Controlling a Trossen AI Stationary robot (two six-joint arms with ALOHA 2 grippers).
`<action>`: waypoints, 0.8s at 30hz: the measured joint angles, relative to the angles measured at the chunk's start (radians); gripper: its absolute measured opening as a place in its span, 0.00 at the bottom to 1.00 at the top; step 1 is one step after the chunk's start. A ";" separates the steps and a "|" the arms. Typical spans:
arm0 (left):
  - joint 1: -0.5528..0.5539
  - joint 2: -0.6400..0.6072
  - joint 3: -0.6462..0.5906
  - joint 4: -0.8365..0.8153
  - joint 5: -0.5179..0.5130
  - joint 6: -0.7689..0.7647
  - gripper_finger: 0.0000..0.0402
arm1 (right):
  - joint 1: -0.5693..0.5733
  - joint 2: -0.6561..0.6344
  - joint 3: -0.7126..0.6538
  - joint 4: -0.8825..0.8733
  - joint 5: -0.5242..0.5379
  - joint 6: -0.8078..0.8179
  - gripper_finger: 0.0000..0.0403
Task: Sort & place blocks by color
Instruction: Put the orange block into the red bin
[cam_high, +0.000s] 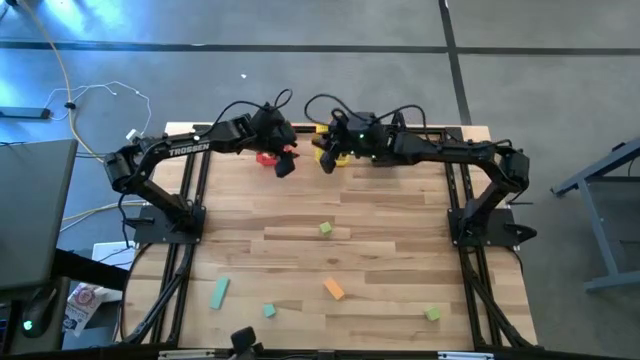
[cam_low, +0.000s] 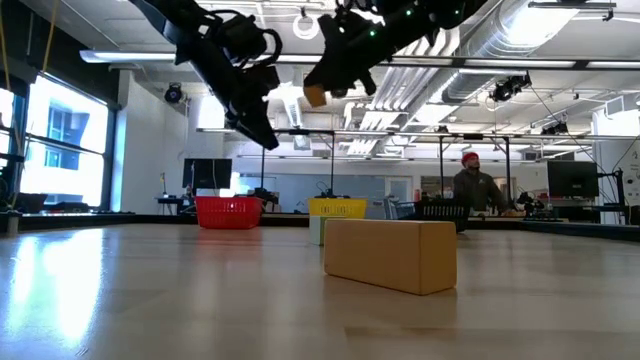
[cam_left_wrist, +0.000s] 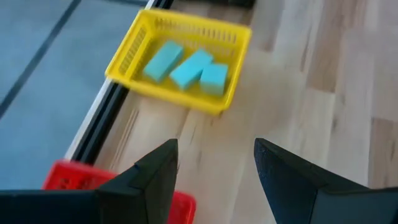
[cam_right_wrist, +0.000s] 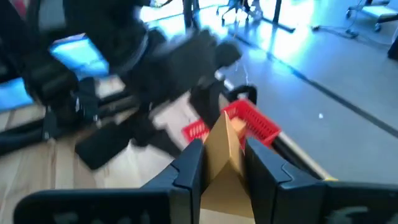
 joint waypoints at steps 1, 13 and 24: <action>-0.007 0.000 0.000 0.011 0.000 0.005 0.49 | -0.002 -0.012 0.000 0.005 0.002 0.002 0.17; -0.124 0.000 0.000 0.285 -0.025 0.031 0.49 | 0.006 -0.112 0.000 -0.006 0.003 0.002 0.17; -0.251 0.000 0.000 0.611 -0.294 0.101 0.49 | 0.003 -0.207 0.000 0.013 0.041 0.002 0.17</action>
